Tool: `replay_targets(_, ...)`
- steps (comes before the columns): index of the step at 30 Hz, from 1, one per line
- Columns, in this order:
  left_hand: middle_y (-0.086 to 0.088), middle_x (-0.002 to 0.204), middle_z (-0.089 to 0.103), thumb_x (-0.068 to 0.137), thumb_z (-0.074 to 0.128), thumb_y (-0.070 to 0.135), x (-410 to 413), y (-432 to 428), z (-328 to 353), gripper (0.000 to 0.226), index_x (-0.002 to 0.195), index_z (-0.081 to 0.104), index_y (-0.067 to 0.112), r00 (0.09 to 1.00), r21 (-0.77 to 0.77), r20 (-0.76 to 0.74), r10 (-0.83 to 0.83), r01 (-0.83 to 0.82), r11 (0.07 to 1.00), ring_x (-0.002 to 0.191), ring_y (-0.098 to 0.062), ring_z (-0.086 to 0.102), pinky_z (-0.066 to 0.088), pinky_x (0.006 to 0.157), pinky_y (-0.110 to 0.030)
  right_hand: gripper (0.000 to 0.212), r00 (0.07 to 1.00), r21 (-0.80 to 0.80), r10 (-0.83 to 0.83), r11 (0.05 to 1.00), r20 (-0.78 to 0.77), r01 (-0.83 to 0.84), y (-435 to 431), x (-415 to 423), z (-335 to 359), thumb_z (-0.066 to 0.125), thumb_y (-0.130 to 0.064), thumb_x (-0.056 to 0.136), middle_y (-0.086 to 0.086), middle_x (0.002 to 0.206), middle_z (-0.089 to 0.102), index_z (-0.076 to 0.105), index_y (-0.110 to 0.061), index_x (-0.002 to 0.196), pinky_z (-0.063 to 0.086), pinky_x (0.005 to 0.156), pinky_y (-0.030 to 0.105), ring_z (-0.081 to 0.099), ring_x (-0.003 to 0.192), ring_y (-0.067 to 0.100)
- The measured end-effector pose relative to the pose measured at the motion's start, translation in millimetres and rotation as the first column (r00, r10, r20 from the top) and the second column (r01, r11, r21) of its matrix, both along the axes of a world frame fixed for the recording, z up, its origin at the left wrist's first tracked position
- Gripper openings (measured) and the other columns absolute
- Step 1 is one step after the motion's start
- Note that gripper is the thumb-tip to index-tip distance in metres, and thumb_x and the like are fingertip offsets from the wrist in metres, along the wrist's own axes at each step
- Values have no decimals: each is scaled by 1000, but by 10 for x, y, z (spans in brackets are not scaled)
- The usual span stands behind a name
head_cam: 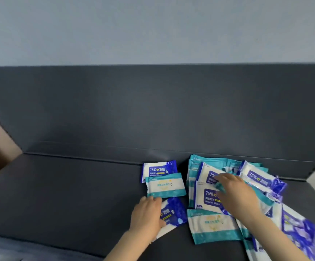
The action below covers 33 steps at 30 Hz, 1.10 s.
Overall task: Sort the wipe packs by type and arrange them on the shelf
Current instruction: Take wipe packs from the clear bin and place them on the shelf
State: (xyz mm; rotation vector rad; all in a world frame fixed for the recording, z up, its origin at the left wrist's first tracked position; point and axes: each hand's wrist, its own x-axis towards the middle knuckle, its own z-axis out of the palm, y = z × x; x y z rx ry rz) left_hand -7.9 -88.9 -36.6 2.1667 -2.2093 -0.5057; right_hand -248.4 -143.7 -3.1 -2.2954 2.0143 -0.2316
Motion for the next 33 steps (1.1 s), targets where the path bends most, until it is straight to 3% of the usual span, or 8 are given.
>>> replay_targets(4, 7, 128, 45, 80, 72, 38, -27, -67, -42, 53, 126, 48, 25, 997, 25, -53, 64, -63, 998, 116, -10, 44, 45, 91, -26, 39, 997, 17, -80, 997, -15, 80, -92, -255, -66, 53, -39, 90, -6, 142, 42, 49, -36, 129, 44, 96, 37, 44, 126, 21)
replay_targets(8, 6, 125, 51, 75, 77, 41, -30, -141, -16, 59, 123, 46, 25, 997, 136, 5, 77, -77, 988, 112, -11, 51, 46, 88, -28, 49, 997, 11, -74, 997, -3, 74, -127, -269, -94, 58, -43, 86, -4, 144, 39, 44, -34, 131, 42, 95, 37, 44, 126, 22)
replay_targets(11, 5, 118, 54, 74, 78, 38, -47, -194, 17, 47, 112, 56, 23, 999, 198, 38, 31, -38, 979, 105, -13, 56, 49, 86, -31, 62, 989, 45, 123, 991, 81, -127, -120, -195, -123, 67, -39, 79, -8, 143, 41, 43, -30, 136, 42, 94, 35, 48, 122, 21)
replay_targets(15, 5, 122, 52, 84, 69, 33, -14, -371, 122, 38, 119, 57, 24, 999, 50, -5, 32, -32, 998, 108, -14, 55, 50, 85, -30, 72, 920, 165, 365, 907, 145, -386, -39, 0, -207, 66, -34, 80, -18, 148, 31, 31, -35, 143, 33, 107, 29, 36, 134, 12)
replay_targets(19, 2, 122, 51, 89, 60, 30, 60, -707, 195, 26, 113, 58, 20, 999, -55, 16, 50, -49, 997, 114, -18, 49, 48, 87, -33, 70, 963, 133, 259, 955, 70, -266, -41, -34, -206, 58, -26, 87, -12, 151, 26, 23, -32, 147, 31, 107, 29, 32, 136, 14)
replay_targets(23, 1, 133, 49, 93, 55, 33, 78, -896, 114, 38, 129, 48, 21, 997, -25, 77, 28, -26, 999, 120, -20, 47, 45, 92, -35, 66, 969, 206, 214, 961, -126, -185, -47, -36, -132, 59, -32, 87, -5, 141, 35, 28, -28, 145, 27, 109, 33, 33, 131, 18)
replay_targets(29, -1, 129, 49, 91, 59, 37, 92, -945, 42, 43, 128, 50, 18, 995, 14, 100, 12, -13, 1000, 118, -19, 48, 44, 91, -32, 40, 971, 192, 192, 968, -146, -162, -68, 101, -186, 55, -22, 82, 1, 121, 50, 53, -20, 122, 34, 99, 31, 43, 114, 21)
replay_targets(33, -3, 132, 47, 92, 56, 35, 107, -856, 46, 43, 128, 47, 14, 996, 4, 82, 34, -35, 999, 120, -20, 46, 44, 95, -33, 42, 978, 124, 181, 978, -105, -168, -61, 216, -158, 57, -37, 84, -3, 121, 53, 50, -23, 123, 33, 98, 31, 46, 116, 21)
